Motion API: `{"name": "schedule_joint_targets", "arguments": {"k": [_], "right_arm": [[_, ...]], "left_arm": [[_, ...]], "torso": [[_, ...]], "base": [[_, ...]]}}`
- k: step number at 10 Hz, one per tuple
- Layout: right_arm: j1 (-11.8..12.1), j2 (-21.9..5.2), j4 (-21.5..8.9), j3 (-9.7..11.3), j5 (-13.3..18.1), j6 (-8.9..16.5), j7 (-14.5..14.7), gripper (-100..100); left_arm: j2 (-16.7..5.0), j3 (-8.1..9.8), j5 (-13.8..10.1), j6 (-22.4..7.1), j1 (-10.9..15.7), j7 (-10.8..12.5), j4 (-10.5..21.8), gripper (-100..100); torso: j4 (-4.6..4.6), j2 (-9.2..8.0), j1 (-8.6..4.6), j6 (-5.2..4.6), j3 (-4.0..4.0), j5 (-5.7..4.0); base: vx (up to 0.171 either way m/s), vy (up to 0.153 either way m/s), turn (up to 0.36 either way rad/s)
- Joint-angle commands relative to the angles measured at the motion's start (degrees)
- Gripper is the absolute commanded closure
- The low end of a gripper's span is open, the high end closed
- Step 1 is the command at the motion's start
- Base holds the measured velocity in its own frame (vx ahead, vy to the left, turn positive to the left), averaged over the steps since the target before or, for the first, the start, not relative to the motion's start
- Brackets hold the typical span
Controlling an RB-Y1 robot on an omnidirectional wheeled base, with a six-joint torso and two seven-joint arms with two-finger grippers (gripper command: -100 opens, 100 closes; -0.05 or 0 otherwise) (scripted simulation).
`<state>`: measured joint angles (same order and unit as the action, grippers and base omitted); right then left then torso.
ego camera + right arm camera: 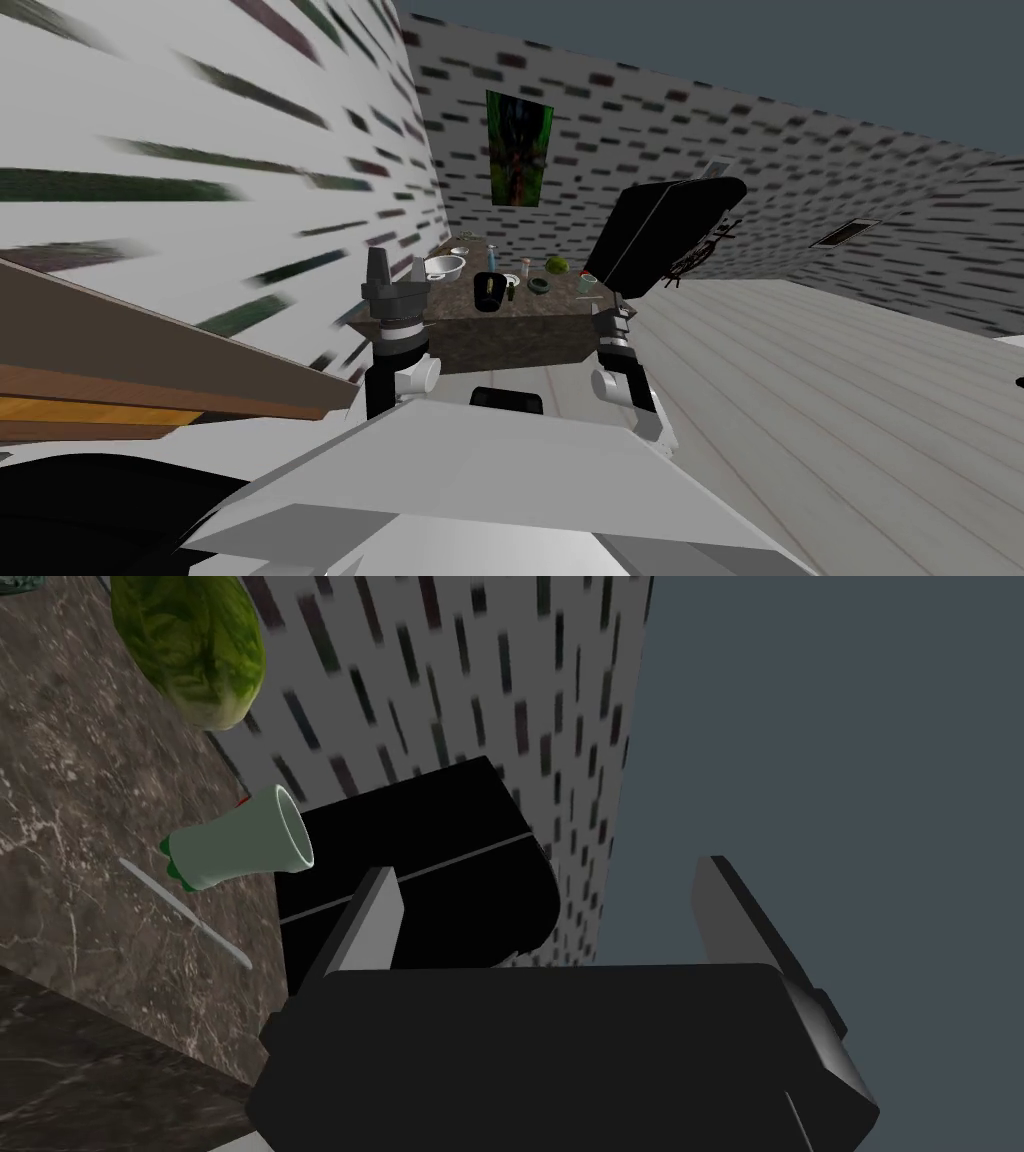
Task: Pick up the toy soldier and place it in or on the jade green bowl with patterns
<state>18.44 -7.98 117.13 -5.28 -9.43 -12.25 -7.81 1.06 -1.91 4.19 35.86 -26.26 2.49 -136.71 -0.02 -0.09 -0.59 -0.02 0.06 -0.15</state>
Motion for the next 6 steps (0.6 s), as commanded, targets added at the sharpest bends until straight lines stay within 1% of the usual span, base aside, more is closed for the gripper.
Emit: {"name": "schedule_joint_targets", "arguments": {"k": [1, 2, 3, 4, 5, 6], "right_arm": [[-2.0, -0.7, -2.7, -0.9, -2.4, 1.6, -0.2, -100], [-3.9, -1.2, -4.1, -1.8, -4.2, 3.5, -0.3, -100], [-4.1, -1.2, -5.0, -1.8, -4.5, 3.5, -0.3, -100], [-6.1, -1.6, -6.8, -2.7, -6.6, 5.5, -0.3, -100], [-6.3, -1.6, -7.4, -2.7, -6.8, 5.5, -0.3, -100], [-8.5, -2.0, -9.9, -3.5, -9.2, 7.5, -0.3, -100]], "left_arm": [[0.0, 0.0, 0.0, 0.0, 0.0, 0.0, 0.0, 0], [0.0, 0.0, 0.0, 0.0, 0.0, 0.0, 0.0, 0], [0.0, 0.0, 0.0, 0.0, 0.0, 0.0, 0.0, 0], [0.0, 0.0, 0.0, 0.0, 0.0, 0.0, 0.0, 0], [0.0, 0.0, 0.0, 0.0, 0.0, 0.0, 0.0, 0], [0.0, 0.0, 0.0, 0.0, 0.0, 0.0, 0.0, 0]], "torso": [[0.0, 0.0, 0.0, 0.0, 0.0, 0.0], [0.0, -0.01, -0.01, 0.03, 0.01, 0.01], [0.0, -0.02, -0.01, 0.04, 0.01, 0.0], [0.01, 0.05, 0.15, 0.0, -0.03, 0.03], [0.02, 0.08, 0.1, 0.02, -0.05, 0.03], [0.02, 0.09, 0.17, 0.01, -0.05, 0.04]], "base": [[-0.056, -0.146, 0.152], [-0.06, -0.149, 0.268], [-0.043, -0.099, 0.089], [-0.04, -0.115, 0.112], [-0.037, -0.099, 0.131], [-0.054, -0.096, 0.231]]}}
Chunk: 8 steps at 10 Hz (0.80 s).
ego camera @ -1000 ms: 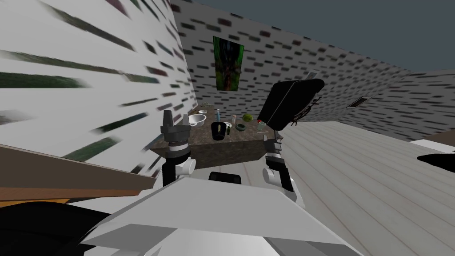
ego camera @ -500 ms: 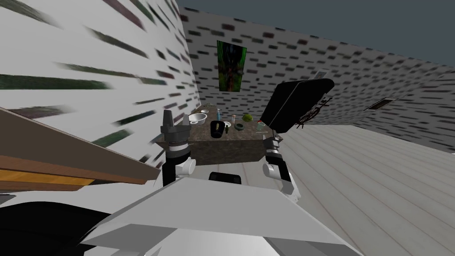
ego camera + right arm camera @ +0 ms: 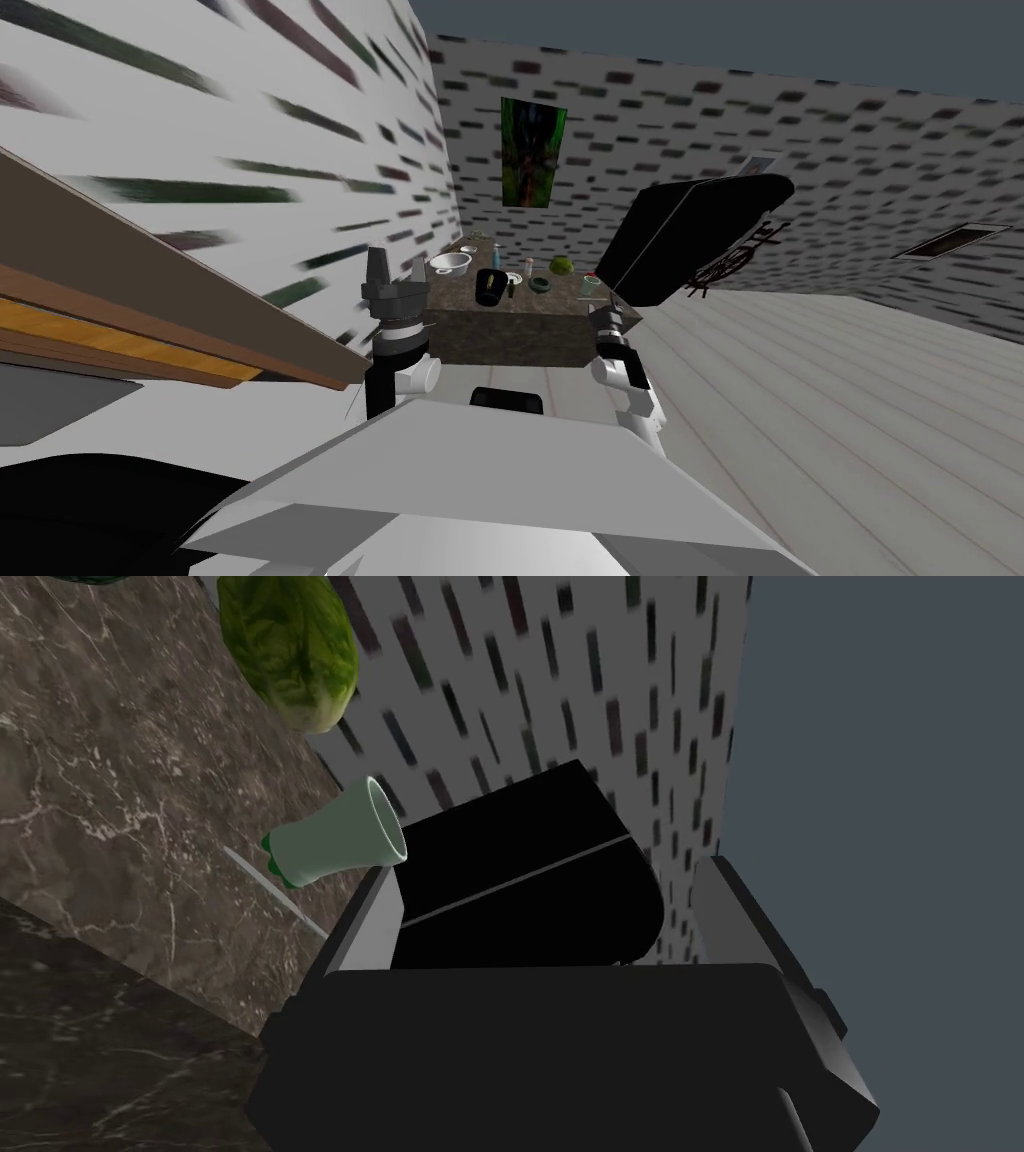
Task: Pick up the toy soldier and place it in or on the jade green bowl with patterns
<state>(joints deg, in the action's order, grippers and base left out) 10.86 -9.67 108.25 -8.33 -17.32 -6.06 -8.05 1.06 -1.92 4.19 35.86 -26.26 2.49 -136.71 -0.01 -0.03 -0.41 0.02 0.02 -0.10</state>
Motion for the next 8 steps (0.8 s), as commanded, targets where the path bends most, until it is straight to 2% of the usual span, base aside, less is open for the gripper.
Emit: {"name": "schedule_joint_targets", "arguments": {"k": [1, 2, 3, 4, 5, 6, 7, 8], "right_arm": [[-2.9, -0.6, -2.9, -1.4, -2.9, 2.9, -0.1, -100], [-3.2, -0.6, -3.8, -1.4, -3.8, 3.6, -0.1, -100], [-5.5, -0.8, -6.2, -2.3, -6.0, 5.8, -0.1, -100], [-5.5, -0.8, -6.6, -2.3, -6.4, 5.9, -0.1, -100], [-7.8, -1.1, -9.0, -3.2, -8.8, 8.1, -0.1, -100], [-7.8, -1.1, -9.5, -3.2, -9.0, 8.2, -0.1, -100], [-10.2, -1.3, -11.8, -4.1, -11.4, 10.5, 0.0, -100], [-10.2, -1.3, -12.5, -4.1, -11.8, 10.6, 0.0, -100]], "left_arm": [[0.0, 0.0, 0.0, 0.0, 0.0, 0.0, 0.0, 0], [0.0, 0.0, 0.0, 0.0, 0.0, 0.0, 0.0, 0], [0.0, 0.01, 0.0, 0.0, 0.0, 0.0, 0.0, 0], [0.0, 0.0, 0.0, 0.0, 0.0, 0.0, 0.0, 0], [0.0, 0.0, 0.0, 0.0, 0.0, 0.0, 0.0, 0], [0.0, 0.0, 0.0, 0.0, 0.0, 0.0, 0.0, 0], [0.0, 0.0, 0.0, 0.0, 0.0, 0.0, 0.0, 0], [0.0, 0.0, 0.0, 0.0, 0.0, 0.0, 0.0, 0]], "torso": [[0.0, 0.0, 0.0, 0.0, 0.0, 0.0], [-0.01, -0.04, -0.15, -0.01, 0.02, -0.03], [0.0, 0.0, -0.06, -0.06, 0.0, -0.03], [0.01, 0.04, -0.01, -0.03, -0.02, -0.01], [0.02, 0.07, 0.04, -0.04, -0.04, 0.0], [0.01, 0.07, 0.0, -0.02, -0.04, 0.0], [0.01, 0.06, 0.07, -0.05, -0.03, 0.0], [0.01, 0.05, 0.02, -0.02, -0.02, 0.0]], "base": [[-0.069, -0.146, 0.311], [-0.049, -0.109, 0.083], [-0.039, -0.094, 0.137], [-0.034, -0.085, 0.116], [-0.045, -0.097, 0.178], [-0.044, -0.081, 0.131], [-0.052, -0.099, 0.213], [-0.044, -0.079, 0.106]]}}
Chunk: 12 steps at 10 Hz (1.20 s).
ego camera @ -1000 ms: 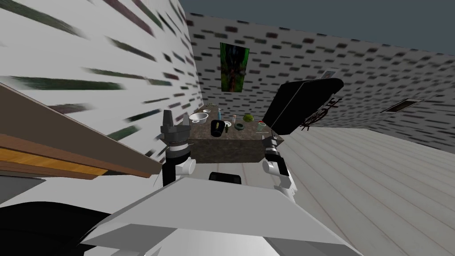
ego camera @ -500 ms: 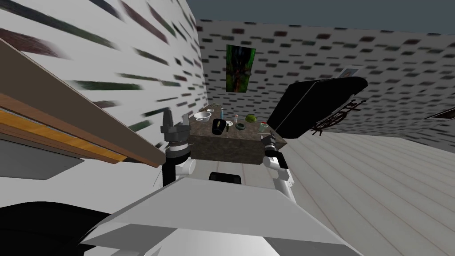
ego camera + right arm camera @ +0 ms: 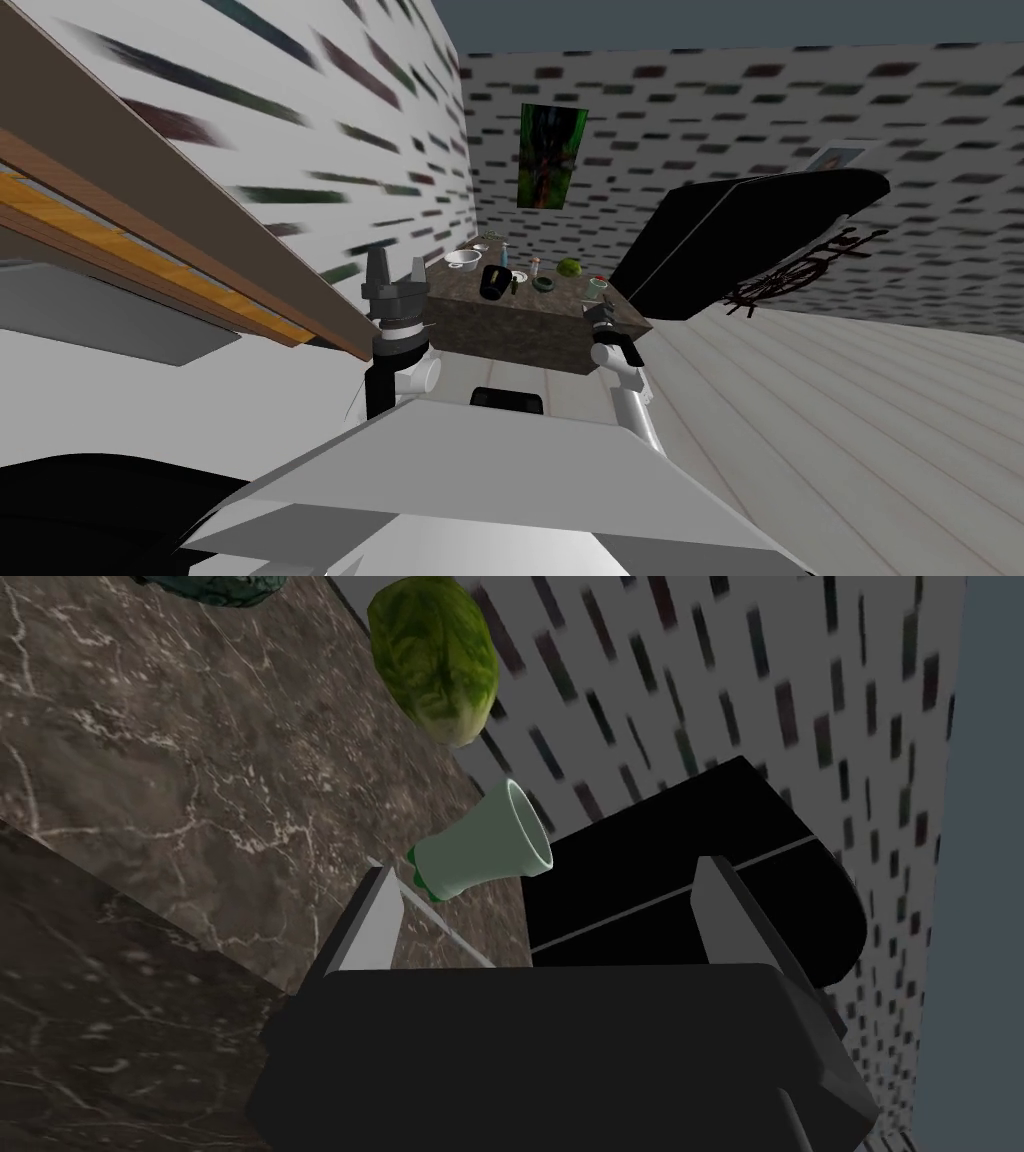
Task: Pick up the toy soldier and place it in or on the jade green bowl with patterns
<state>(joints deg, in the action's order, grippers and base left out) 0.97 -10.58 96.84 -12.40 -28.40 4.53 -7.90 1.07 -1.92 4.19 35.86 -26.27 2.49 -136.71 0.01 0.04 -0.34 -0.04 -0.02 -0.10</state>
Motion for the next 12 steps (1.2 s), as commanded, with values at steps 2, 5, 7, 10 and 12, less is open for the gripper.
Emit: {"name": "schedule_joint_targets", "arguments": {"k": [2, 5, 7, 10, 12], "right_arm": [[-2.6, -0.5, -4.1, -0.9, -3.5, 2.4, -0.1, -100], [-7.4, -0.7, -10.3, -2.6, -8.8, 6.7, 0.1, -100], [-9.8, -0.7, -13.3, -3.4, -11.8, 9.2, 0.3, -100], [-12.1, -0.5, -16.6, -4.3, -14.8, 12.3, 0.5, -100], [-16.5, 0.0, -21.1, -5.8, -19.0, 16.2, 0.8, -100]], "left_arm": [[0.0, 0.0, 0.0, 0.0, 0.0, 0.0, 0.0, 0], [0.0, 0.0, 0.0, 0.0, 0.0, 0.0, 0.0, 0], [0.0, 0.0, 0.0, 0.0, 0.0, 0.0, 0.0, 0], [0.0, 0.0, 0.0, 0.0, 0.0, 0.0, 0.0, 0], [0.0, 0.0, 0.0, 0.0, 0.0, 0.0, 0.0, 0]], "torso": [[-0.01, -0.01, 0.03, 0.05, 0.01, 0.01], [0.02, 0.08, 0.03, 0.0, -0.05, 0.0], [0.03, 0.12, 0.05, -0.01, -0.07, 0.01], [0.03, 0.13, 0.07, 0.04, -0.07, 0.02], [0.04, 0.21, 0.06, 0.02, -0.12, 0.02]], "base": [[-0.043, -0.069, 0.163], [-0.029, -0.074, 0.174], [-0.018, -0.071, 0.143], [-0.019, -0.062, 0.149], [0.0, -0.077, 0.237]]}}
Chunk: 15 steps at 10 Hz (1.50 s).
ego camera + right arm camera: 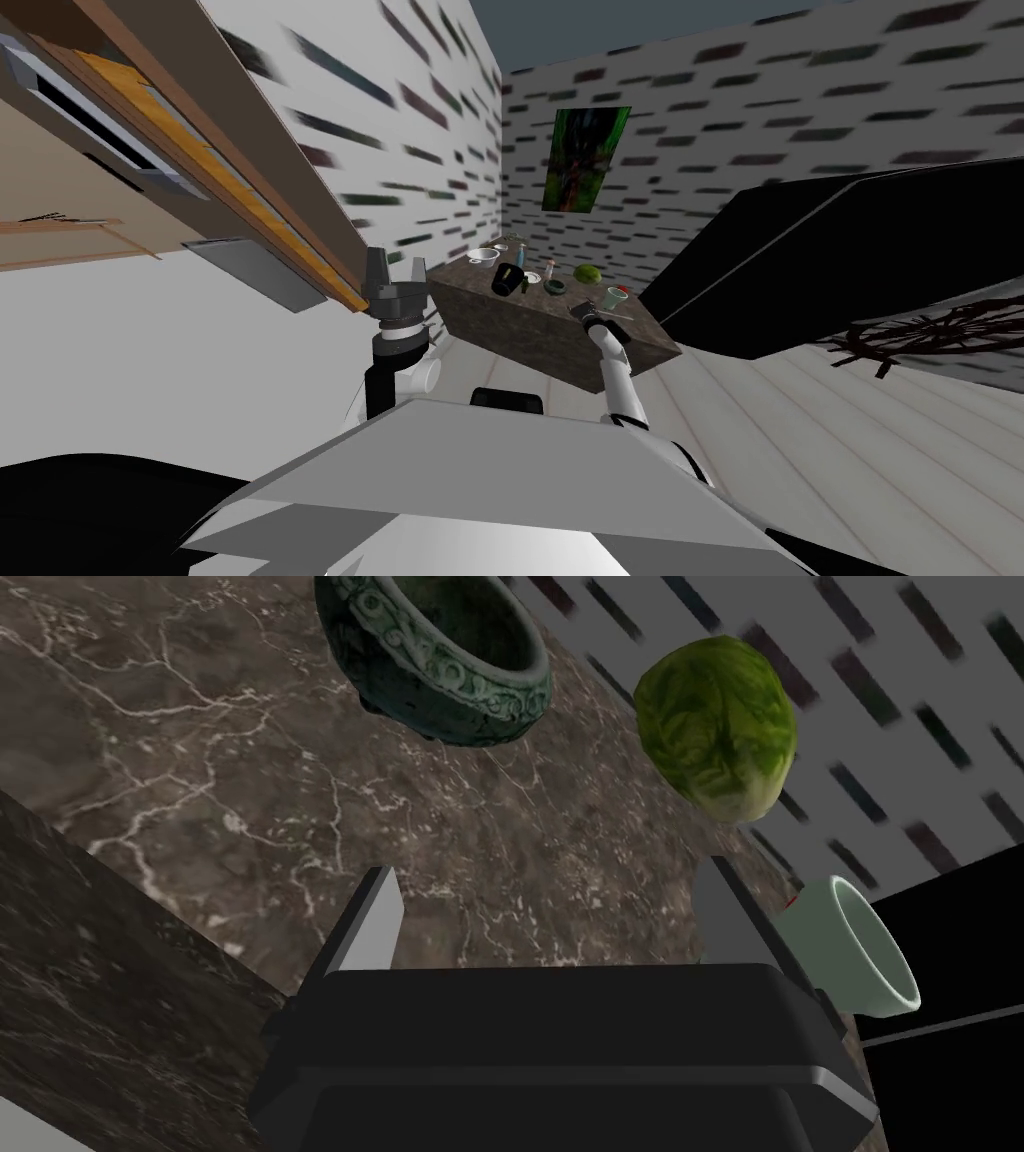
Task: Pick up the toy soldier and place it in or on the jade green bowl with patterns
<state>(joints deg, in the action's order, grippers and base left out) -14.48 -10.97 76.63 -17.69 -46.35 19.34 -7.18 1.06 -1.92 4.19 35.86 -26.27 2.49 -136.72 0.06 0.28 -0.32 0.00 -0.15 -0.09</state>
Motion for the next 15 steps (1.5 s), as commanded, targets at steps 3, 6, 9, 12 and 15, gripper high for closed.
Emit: {"name": "schedule_joint_targets", "arguments": {"k": [3, 6, 9, 12, 15], "right_arm": [[-3.3, 0.7, -5.5, -1.3, -5.0, 4.5, 0.3, -100], [-7.3, 1.6, -10.7, -2.6, -9.8, 8.8, 0.8, -100], [-9.1, 2.1, -13.7, -3.2, -12.5, 10.9, 1.1, -100], [-12.3, 3.1, -18.6, -4.2, -16.9, 14.6, 1.6, -100], [-15.0, 4.0, -22.5, -4.9, -20.7, 18.0, 2.2, -100]], "left_arm": [[0.0, 0.0, 0.0, 0.0, 0.0, 0.0, 0.0, 0], [0.0, 0.0, 0.0, 0.0, 0.0, 0.0, 0.0, 0], [0.0, 0.0, 0.0, 0.0, 0.0, 0.0, 0.0, 0], [0.0, 0.0, 0.0, 0.0, 0.0, 0.0, 0.0, 0], [0.0, 0.0, 0.0, 0.0, 0.0, 0.0, 0.0, 0]], "torso": [[0.01, 0.02, 0.06, -0.03, -0.02, 0.01], [0.02, 0.06, 0.12, -0.08, -0.04, 0.02], [0.02, 0.11, 0.14, -0.03, -0.06, 0.03], [0.05, 0.21, 0.16, -0.05, -0.12, 0.03], [0.05, 0.14, 0.19, -0.1, -0.09, 0.04]], "base": [[0.004, -0.062, 0.122], [0.019, -0.051, 0.132], [0.024, -0.046, 0.121], [0.046, -0.047, 0.136], [0.036, -0.035, 0.091]]}}
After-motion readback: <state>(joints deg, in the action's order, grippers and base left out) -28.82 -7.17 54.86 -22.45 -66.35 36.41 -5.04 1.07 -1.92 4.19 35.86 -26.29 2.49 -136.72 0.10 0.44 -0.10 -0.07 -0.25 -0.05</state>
